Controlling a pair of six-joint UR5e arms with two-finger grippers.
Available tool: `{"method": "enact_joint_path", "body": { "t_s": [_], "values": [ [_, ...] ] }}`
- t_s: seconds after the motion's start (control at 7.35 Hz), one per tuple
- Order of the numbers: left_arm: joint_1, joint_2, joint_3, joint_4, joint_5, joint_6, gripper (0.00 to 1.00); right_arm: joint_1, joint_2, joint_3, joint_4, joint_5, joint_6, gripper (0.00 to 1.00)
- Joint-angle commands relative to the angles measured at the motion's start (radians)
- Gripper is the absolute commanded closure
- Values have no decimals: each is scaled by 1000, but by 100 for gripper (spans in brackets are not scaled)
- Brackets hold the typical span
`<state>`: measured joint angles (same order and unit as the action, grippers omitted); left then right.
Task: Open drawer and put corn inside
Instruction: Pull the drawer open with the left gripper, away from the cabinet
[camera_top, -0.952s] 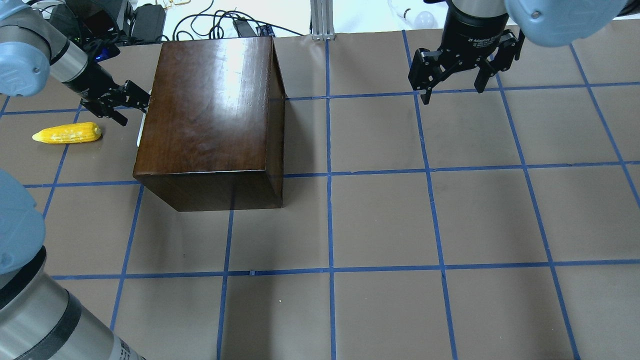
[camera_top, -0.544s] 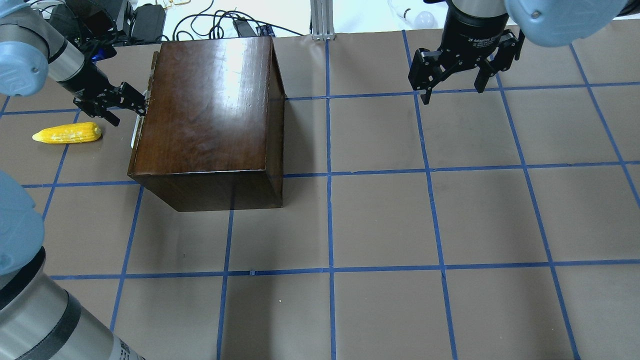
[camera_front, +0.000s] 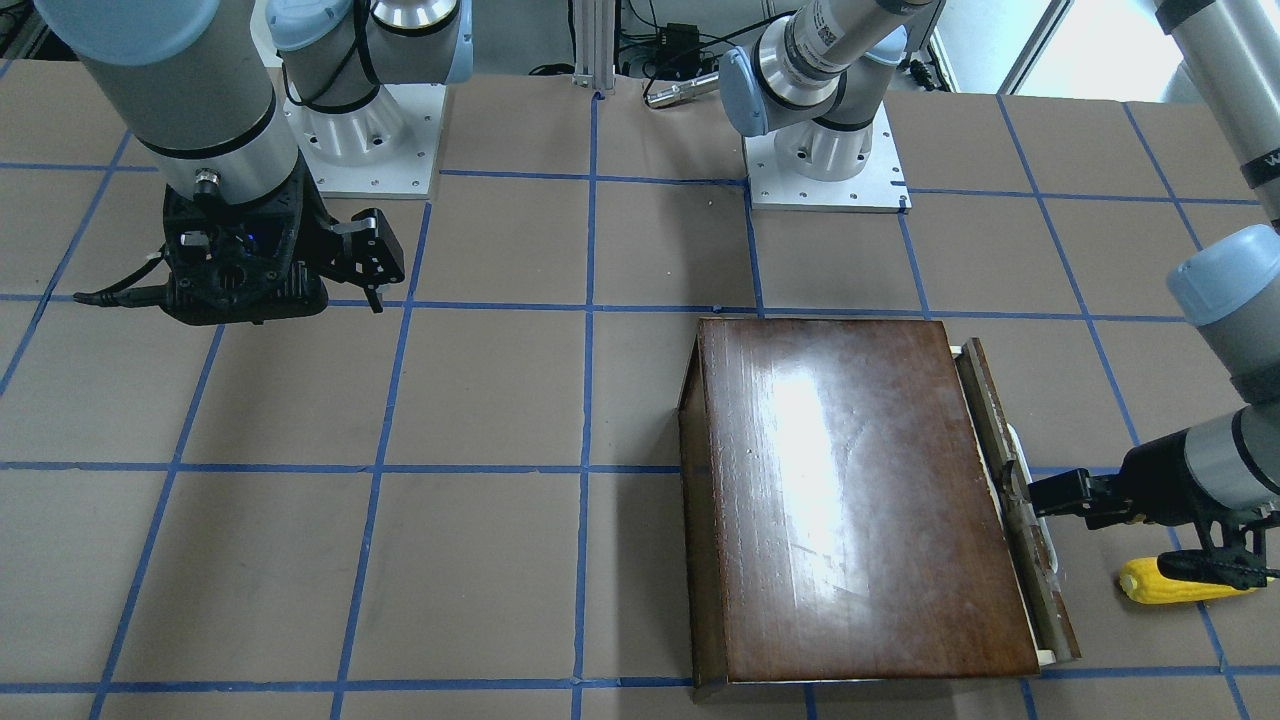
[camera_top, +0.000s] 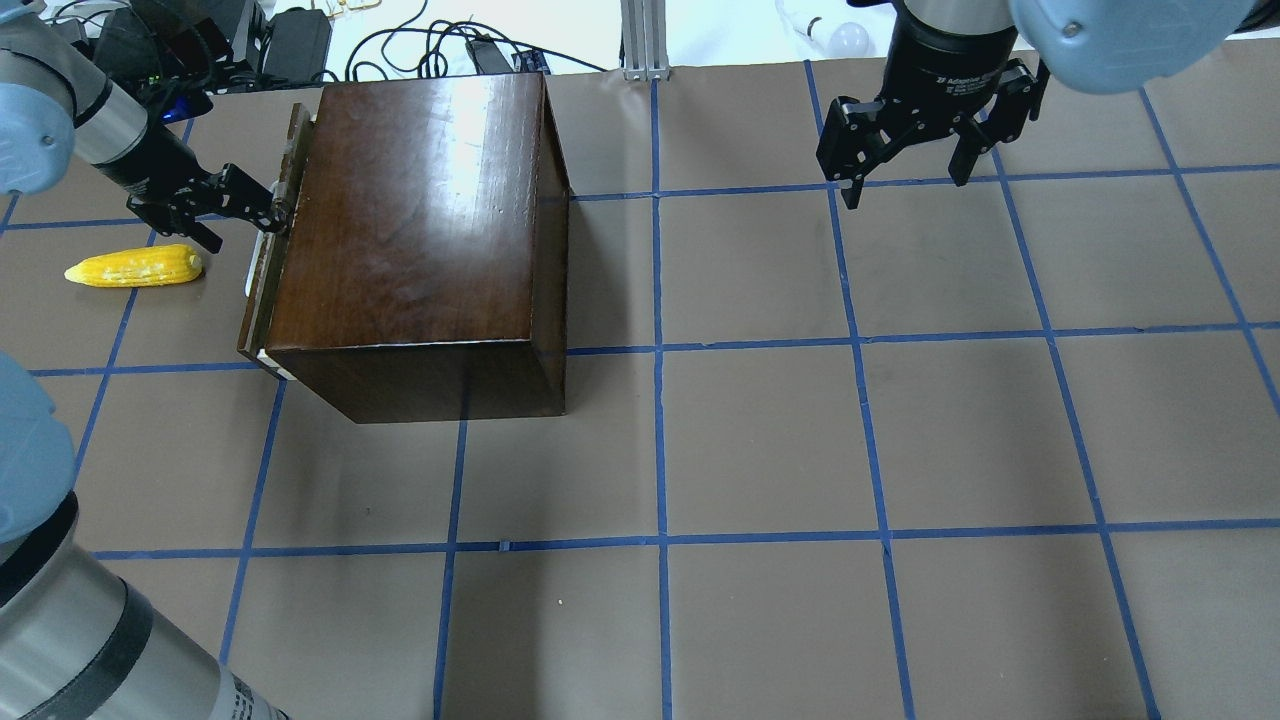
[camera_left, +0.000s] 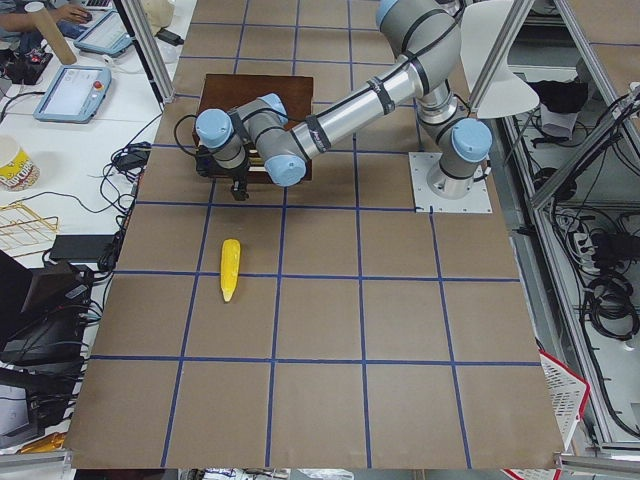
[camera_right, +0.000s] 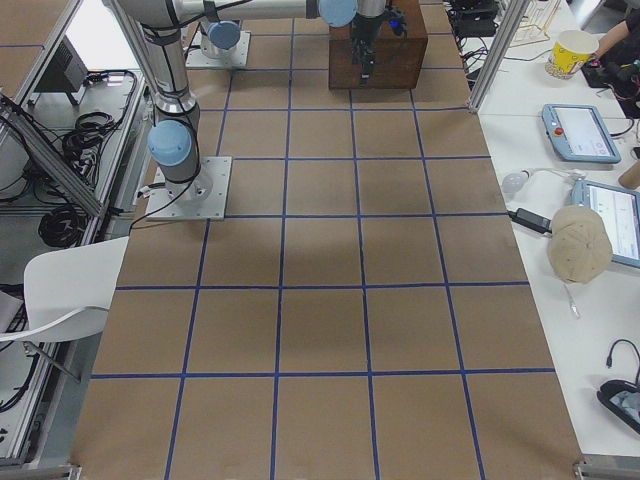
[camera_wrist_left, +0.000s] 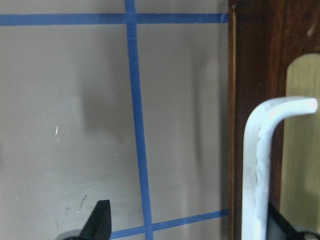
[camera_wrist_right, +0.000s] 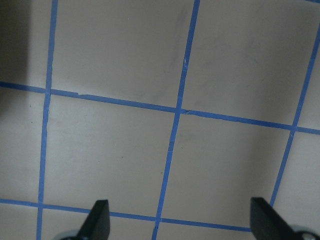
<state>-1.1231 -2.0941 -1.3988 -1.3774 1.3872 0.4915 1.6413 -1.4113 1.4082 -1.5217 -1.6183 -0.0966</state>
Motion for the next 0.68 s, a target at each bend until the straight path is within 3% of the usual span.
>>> {"method": "enact_joint_path", "body": {
  "t_s": [0.0,0.54],
  "values": [
    [8,-1,1,0,1,2,0,0,0,0,0,0,2,0],
    [49,-3,4,-2,0,10,0,0,0,0,0,0,0,0]
  ]
}}
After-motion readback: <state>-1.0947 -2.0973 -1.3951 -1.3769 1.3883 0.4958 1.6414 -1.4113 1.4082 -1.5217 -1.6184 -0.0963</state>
